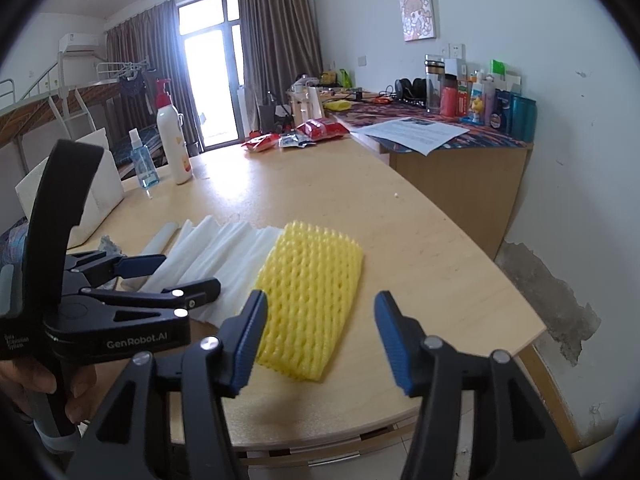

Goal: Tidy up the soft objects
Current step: 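Grasp the white paper towels with the left tool while the right tool holds the sleeve, then lift the paper towels with the left tool while the right tool lifts the sleeve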

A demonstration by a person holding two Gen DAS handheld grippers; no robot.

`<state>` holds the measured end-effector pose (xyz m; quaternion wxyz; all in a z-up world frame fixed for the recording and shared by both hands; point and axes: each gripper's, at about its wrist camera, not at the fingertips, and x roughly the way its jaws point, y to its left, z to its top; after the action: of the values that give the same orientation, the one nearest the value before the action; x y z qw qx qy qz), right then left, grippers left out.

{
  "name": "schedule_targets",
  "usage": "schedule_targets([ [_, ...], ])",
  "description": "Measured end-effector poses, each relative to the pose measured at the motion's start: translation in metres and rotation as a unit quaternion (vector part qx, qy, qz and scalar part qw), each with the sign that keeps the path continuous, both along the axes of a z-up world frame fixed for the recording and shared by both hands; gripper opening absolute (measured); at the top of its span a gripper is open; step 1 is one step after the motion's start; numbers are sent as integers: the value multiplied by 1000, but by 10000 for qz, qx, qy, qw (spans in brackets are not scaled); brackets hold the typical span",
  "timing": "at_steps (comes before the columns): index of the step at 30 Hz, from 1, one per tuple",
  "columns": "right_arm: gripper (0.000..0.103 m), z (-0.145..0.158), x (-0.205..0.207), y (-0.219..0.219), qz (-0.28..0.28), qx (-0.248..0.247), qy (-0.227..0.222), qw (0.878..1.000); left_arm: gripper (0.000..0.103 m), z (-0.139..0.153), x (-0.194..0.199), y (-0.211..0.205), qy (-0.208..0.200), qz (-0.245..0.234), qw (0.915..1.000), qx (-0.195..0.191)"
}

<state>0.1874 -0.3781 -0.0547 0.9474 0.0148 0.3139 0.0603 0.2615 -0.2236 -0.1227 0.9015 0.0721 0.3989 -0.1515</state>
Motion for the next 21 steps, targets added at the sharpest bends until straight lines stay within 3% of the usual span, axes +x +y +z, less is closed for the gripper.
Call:
schedule_targets([
  [4, 62, 4, 3, 6, 58, -90, 21, 9999, 34, 1, -5, 3, -94, 49, 9999, -44],
  [6, 67, 5, 4, 9, 89, -100, 40, 9999, 19, 1, -7, 5, -122, 58, 9999, -65],
  [7, 69, 6, 6, 10, 83, -118, 62, 9999, 17, 1, -6, 5, -121, 70, 9999, -91],
  [21, 69, -16, 30, 32, 23, -508, 651, 9966, 14, 2, -6, 12, -39, 82, 9993, -375],
])
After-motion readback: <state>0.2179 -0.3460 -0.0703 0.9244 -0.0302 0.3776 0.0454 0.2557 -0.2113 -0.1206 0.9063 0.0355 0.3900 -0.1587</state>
